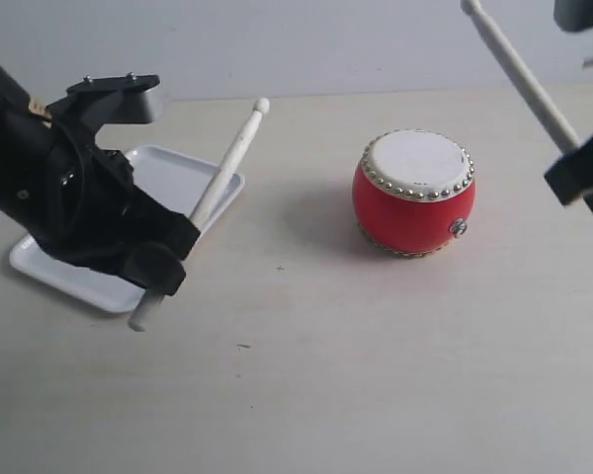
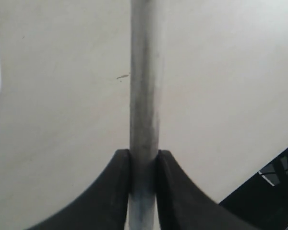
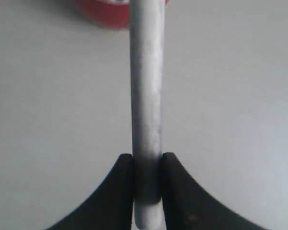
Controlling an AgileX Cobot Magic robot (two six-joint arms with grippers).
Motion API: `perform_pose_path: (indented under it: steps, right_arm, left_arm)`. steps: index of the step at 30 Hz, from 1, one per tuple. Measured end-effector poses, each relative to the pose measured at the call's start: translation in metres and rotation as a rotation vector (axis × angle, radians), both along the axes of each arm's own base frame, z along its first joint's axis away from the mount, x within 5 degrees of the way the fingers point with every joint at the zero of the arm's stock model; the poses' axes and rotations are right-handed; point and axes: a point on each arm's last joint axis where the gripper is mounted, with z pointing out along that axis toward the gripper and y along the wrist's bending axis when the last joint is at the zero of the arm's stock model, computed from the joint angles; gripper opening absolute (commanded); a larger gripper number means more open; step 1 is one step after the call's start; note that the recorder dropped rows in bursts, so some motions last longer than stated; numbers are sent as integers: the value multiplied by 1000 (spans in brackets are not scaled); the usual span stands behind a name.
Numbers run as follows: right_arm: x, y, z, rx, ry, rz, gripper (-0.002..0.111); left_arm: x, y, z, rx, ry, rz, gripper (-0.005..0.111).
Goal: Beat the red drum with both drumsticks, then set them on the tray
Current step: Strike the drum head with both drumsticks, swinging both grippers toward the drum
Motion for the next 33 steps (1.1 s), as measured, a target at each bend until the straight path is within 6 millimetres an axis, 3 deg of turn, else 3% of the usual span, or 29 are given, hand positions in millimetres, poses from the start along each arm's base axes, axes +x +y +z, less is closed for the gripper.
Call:
perform_pose_path:
  steps: [6, 12, 20, 31, 33]
  right_arm:
    - [-29, -10, -30, 10, 83, -9, 0]
    - [-44, -15, -45, 12, 137, -8, 0]
    - [-34, -3, -54, 81, 152, 8, 0]
    - [0, 13, -91, 70, 221, -50, 0]
    - [3, 14, -91, 72, 222, -62, 0]
  left_arm:
    - [15, -30, 4, 19, 37, -113, 0]
    - [26, -63, -10, 82, 113, -216, 0]
    - [37, -88, -32, 119, 160, -261, 0]
    - [46, -95, -15, 103, 101, -264, 0]
    - [47, -93, -16, 122, 89, -268, 0]
